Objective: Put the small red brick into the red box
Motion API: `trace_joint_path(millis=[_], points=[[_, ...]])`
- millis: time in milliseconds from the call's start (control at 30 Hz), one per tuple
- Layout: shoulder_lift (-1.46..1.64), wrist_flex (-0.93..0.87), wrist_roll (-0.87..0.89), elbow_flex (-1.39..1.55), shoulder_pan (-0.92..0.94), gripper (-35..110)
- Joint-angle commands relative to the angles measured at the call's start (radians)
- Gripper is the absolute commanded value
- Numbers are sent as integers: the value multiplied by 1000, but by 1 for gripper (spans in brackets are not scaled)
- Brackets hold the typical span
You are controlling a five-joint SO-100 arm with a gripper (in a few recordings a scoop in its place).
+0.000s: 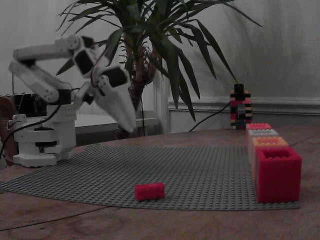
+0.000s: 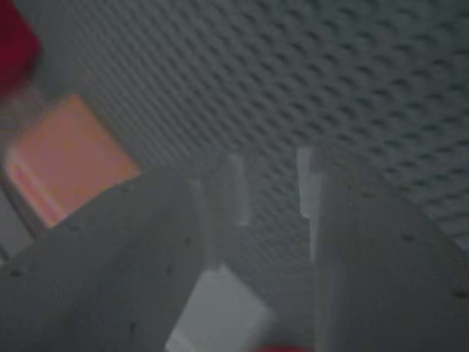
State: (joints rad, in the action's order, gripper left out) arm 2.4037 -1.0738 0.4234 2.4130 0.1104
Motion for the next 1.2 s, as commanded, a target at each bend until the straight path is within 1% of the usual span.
trace_joint_path(millis=[0, 167, 300, 467, 767, 1167], points=[[-202, 37, 69, -215, 112, 10], [-390, 37, 91, -350, 175, 16], [-509, -5, 91, -465, 221, 19], [-675, -80, 77, -638, 270, 20], [-910, -281, -18, -946, 301, 24], [-1123, -330, -126, -1186, 359, 24]])
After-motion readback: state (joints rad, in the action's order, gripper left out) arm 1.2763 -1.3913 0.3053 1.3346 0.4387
